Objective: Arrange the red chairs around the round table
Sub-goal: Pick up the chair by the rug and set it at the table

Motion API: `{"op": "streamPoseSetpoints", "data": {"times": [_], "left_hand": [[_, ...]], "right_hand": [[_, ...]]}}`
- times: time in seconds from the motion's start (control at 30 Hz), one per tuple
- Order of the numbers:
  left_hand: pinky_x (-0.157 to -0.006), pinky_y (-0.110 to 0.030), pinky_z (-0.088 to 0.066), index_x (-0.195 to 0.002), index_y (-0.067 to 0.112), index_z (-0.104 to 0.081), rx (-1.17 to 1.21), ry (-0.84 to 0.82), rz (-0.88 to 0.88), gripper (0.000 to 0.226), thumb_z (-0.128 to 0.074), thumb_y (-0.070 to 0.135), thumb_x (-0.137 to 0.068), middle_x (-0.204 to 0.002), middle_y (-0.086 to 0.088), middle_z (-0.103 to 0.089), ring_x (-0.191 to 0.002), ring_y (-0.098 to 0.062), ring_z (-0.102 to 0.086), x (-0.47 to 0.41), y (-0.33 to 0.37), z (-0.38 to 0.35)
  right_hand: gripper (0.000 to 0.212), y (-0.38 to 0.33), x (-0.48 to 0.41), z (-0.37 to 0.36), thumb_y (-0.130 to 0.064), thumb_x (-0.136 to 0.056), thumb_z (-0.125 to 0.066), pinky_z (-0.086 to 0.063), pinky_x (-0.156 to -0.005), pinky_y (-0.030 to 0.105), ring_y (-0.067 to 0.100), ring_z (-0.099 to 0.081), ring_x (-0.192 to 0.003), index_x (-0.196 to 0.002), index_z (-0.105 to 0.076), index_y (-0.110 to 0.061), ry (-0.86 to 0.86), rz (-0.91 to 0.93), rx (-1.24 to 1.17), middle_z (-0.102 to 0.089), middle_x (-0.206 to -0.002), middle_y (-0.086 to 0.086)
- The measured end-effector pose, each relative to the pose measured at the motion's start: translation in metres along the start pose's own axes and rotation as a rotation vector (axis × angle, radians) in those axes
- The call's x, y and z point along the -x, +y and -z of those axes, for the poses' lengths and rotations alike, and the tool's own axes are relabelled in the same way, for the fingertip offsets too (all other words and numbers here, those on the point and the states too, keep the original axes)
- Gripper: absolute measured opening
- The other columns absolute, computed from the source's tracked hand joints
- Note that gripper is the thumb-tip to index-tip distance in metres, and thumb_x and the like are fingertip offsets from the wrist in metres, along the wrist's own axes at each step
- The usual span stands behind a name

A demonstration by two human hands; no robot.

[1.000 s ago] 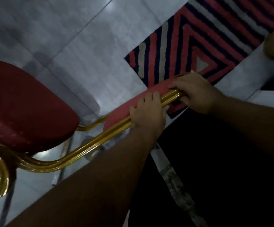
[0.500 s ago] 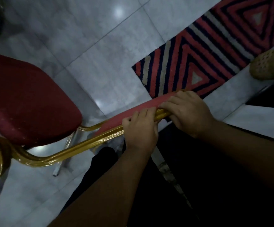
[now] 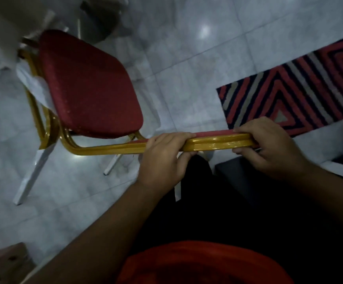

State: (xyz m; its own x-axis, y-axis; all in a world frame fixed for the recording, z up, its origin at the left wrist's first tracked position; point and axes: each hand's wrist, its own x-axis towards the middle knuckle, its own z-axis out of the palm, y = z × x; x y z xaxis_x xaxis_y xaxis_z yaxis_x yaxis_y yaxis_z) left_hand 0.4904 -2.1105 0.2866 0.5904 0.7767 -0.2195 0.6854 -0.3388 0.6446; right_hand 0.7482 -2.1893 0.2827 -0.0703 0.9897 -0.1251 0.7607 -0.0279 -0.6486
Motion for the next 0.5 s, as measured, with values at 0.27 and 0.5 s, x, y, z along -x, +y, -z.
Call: {"op": "streamPoseSetpoints", "data": {"times": [0.27,0.5], "left_hand": [[-0.093,-0.037,-0.044,-0.126,0.021,-0.063,0.032,0.171,-0.179,0.047,-0.061,0.054,-0.093,-0.120,0.008,-0.068,-0.111,-0.011,-0.059,0.094,-0.019,0.108],[-0.084,-0.040,-0.047,-0.113,0.016,-0.065,0.058,0.364,-0.241,0.035,-0.050,0.045,-0.101,-0.105,0.002,-0.069,-0.097,-0.016,-0.060,0.225,-0.113,0.182]], "right_hand": [[0.048,-0.169,-0.017,-0.011,-0.053,-0.097,-0.050,-0.039,-0.066,0.040,0.024,-0.052,-0.076,-0.099,-0.068,-0.008,0.068,0.193,0.183,-0.060,-0.085,0.002],[0.049,-0.344,-0.011,-0.092,-0.055,-0.096,-0.055,-0.044,-0.061,0.041,0.029,-0.060,-0.072,-0.098,-0.073,-0.009,0.079,0.386,0.328,-0.067,-0.084,0.005]]}}
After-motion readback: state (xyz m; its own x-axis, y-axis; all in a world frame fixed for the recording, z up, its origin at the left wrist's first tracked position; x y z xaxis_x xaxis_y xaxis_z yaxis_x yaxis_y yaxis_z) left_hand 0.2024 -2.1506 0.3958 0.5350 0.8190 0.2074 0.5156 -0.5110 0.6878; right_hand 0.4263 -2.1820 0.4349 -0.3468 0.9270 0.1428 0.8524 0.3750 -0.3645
